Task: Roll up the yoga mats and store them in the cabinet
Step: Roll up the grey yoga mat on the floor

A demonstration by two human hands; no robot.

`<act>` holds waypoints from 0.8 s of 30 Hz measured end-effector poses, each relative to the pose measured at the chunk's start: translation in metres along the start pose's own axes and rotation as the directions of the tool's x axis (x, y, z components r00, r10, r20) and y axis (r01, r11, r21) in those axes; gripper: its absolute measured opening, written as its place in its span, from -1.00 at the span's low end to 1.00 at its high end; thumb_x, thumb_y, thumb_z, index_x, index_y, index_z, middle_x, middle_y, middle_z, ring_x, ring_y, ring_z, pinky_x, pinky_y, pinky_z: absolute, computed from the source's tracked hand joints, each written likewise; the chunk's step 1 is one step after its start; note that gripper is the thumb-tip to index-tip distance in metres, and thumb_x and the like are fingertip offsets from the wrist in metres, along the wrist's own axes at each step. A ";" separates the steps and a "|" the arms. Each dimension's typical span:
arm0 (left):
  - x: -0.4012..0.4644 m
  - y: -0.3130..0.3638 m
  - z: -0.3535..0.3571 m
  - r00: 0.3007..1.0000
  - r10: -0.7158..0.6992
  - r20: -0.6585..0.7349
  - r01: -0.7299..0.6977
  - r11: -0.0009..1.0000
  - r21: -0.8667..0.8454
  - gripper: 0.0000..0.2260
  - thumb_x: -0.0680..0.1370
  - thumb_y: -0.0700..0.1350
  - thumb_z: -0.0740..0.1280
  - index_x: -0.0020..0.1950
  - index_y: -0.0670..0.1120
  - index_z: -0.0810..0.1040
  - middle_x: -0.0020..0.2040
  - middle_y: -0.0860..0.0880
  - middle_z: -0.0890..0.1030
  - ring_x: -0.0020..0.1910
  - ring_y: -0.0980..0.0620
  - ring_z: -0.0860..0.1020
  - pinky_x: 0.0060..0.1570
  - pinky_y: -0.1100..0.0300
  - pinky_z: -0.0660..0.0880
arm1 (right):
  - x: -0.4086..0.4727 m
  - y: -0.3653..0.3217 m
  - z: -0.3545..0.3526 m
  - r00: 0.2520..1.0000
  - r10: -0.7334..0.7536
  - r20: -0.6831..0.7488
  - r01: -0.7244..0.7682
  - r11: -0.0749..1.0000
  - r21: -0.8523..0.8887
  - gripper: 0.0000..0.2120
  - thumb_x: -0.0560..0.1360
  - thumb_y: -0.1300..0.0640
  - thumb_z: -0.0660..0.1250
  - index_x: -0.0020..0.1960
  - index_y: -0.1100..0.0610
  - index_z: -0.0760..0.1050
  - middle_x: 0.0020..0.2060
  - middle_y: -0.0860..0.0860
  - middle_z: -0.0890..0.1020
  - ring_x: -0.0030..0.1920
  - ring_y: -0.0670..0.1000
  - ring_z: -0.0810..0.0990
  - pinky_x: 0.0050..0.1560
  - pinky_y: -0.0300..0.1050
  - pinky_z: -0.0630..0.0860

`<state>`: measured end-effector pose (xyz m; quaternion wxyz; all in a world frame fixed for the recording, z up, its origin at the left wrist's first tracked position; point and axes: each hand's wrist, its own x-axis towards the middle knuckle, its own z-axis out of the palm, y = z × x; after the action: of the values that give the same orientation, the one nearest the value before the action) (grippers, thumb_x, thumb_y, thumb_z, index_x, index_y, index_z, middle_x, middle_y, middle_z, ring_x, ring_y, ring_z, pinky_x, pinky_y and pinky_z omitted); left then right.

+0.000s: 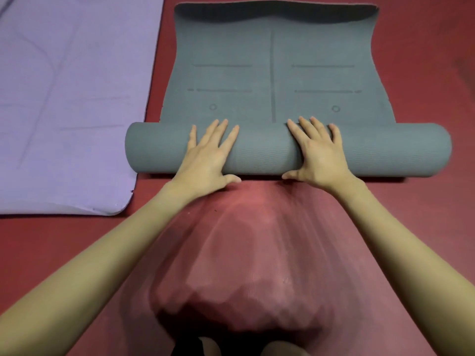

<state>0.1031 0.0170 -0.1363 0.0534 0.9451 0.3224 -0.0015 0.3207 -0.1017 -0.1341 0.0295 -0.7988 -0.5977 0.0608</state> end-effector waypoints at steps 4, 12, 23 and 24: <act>0.019 -0.006 -0.001 0.998 0.022 0.067 -0.027 0.996 0.083 0.00 0.41 0.24 0.41 0.58 -0.06 -0.16 0.58 -0.18 -0.06 0.56 -0.11 -0.12 0.44 -0.30 -0.15 | 0.011 0.004 -0.007 0.999 -0.012 0.051 0.013 1.000 -0.002 0.20 0.20 -0.23 0.57 0.59 0.04 -0.07 0.57 0.10 0.06 0.56 0.12 -0.04 0.50 0.19 -0.17; 0.044 -0.014 -0.008 0.992 0.059 0.109 -0.059 0.998 -0.006 -0.02 0.42 0.25 0.39 0.58 0.01 -0.19 0.58 -0.16 -0.06 0.56 -0.07 -0.12 0.46 -0.26 -0.18 | 0.009 0.010 0.001 0.999 -0.032 -0.017 0.031 0.998 -0.060 0.24 0.20 -0.10 0.62 0.59 0.05 -0.13 0.57 0.10 0.01 0.57 0.13 -0.06 0.50 0.18 -0.15; 0.058 -0.009 -0.008 0.999 0.025 0.022 -0.025 0.999 0.041 0.05 0.20 0.24 0.56 0.55 0.02 0.12 0.46 -0.12 0.29 0.45 -0.12 0.22 0.41 -0.21 0.09 | 0.037 0.021 -0.009 0.998 -0.048 -0.042 0.042 0.991 -0.131 0.07 0.03 -0.06 0.60 0.47 0.00 0.24 0.34 -0.04 0.43 0.29 0.15 0.40 0.20 0.09 0.23; 0.052 -0.007 -0.008 1.000 0.018 0.024 -0.019 0.999 0.041 0.05 0.19 0.24 0.56 0.55 0.02 0.12 0.45 -0.11 0.29 0.44 -0.12 0.22 0.41 -0.21 0.09 | 0.031 0.021 -0.008 0.997 -0.053 -0.054 0.047 0.991 -0.122 0.06 0.03 -0.06 0.59 0.46 0.00 0.25 0.33 -0.05 0.44 0.28 0.14 0.41 0.19 0.09 0.23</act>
<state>0.1402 0.0547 -0.1311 0.0377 0.9488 0.3129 -0.0187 0.3501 -0.0775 -0.1302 -0.0005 -0.7853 -0.6191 0.0010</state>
